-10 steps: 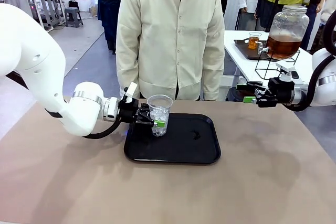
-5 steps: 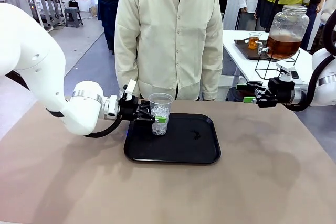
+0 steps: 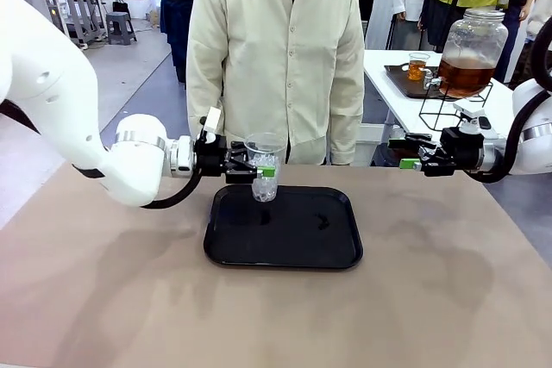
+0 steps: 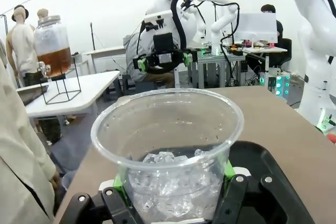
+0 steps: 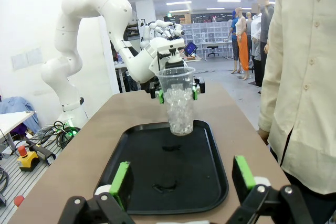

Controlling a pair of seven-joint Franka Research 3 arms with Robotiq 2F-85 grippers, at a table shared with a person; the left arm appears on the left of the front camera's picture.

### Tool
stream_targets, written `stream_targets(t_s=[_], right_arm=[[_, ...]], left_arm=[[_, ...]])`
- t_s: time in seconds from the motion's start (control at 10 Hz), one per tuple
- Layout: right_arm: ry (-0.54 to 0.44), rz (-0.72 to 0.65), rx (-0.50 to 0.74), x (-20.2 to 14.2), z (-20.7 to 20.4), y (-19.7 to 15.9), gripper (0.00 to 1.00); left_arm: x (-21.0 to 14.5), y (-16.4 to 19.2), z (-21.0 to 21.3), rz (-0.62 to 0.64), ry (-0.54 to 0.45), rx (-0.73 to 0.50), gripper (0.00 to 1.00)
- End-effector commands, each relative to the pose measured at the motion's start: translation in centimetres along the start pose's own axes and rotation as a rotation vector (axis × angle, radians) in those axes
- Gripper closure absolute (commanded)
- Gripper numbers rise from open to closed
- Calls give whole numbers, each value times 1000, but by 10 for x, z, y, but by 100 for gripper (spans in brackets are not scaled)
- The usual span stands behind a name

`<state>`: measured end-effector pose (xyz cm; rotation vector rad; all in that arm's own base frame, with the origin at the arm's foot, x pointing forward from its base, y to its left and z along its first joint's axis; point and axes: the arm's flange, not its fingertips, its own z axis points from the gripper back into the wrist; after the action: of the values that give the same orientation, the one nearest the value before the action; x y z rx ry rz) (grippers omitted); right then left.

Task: Pour the drink into the iced cup.
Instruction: Pick up the iced cup indicated by the human and present it to them, then open the gripper to release the iced cup you were holding.

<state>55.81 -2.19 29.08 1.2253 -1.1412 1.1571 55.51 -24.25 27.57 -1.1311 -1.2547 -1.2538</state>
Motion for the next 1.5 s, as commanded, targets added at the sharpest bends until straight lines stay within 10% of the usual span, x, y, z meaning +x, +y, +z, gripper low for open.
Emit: stream_targets(t_s=[0.0,0.6,1.4], right_arm=[[1,-2,1,2,-1,0,0],[1,-2,1,2,-1,0,0],[1,-2,1,2,-1,0,0]], left_arm=[[20,3,-4,-14,-15,34,23],[95,48,5,-76,0,94,23],[92,45,8,-85,10,81,23]])
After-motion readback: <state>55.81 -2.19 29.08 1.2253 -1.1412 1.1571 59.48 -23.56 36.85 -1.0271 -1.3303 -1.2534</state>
